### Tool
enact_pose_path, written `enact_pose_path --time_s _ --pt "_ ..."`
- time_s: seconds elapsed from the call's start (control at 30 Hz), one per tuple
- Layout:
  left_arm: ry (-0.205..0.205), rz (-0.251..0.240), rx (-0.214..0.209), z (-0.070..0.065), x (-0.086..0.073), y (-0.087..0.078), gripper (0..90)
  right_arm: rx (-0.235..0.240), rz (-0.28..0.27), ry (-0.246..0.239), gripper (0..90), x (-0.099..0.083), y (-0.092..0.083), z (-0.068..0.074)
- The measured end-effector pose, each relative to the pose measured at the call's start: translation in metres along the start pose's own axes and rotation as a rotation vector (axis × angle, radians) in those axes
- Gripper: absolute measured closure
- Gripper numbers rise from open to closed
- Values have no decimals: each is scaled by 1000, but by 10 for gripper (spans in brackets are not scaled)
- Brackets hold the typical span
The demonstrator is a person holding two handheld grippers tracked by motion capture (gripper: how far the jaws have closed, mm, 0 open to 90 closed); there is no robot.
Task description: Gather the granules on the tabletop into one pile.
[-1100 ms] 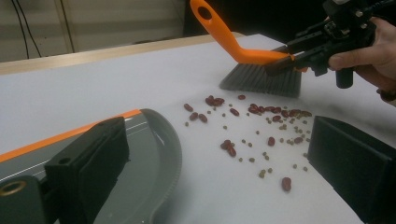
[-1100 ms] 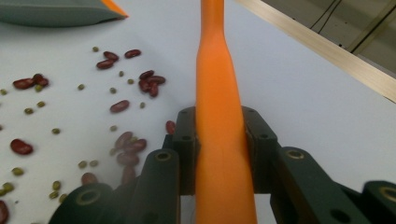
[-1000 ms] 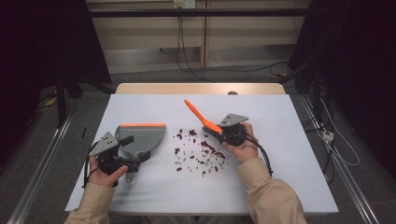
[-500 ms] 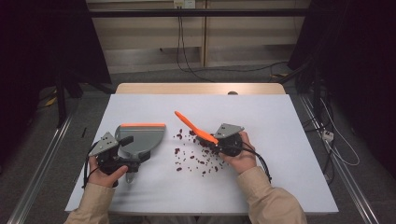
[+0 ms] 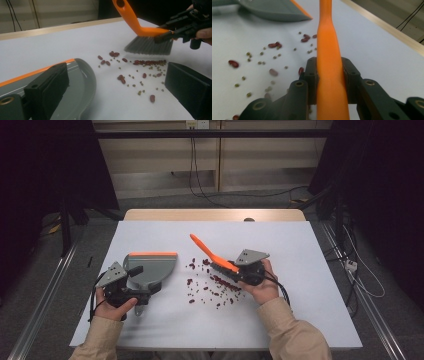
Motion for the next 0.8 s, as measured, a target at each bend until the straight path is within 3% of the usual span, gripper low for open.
enact_pose_path --time_s 0.13,0.33,0.6,0.8 --pt "-6 1 3 2 0 1 53 -15 -5 7 711 5 11 -18" --pt "-14 -2 12 6 1 -1 52 -2 -11 0 711 20 42 -34" --pt "-40 -7 32 15 -1 -3 53 35 0 -33 711 28 88 -42" --pt "-42 3 33 17 -4 -2 52 84 -9 -68 711 30 102 -33"
Point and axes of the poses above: each handheld gripper's, and its own axes: y roughly forward along the jaws, x roughly out of its top, z roughly to its left, the point moved 10 cm from there along y, roughly forward along the jaws, and after that the axes turned 11 degrees about -y, right-handed, at the moved point
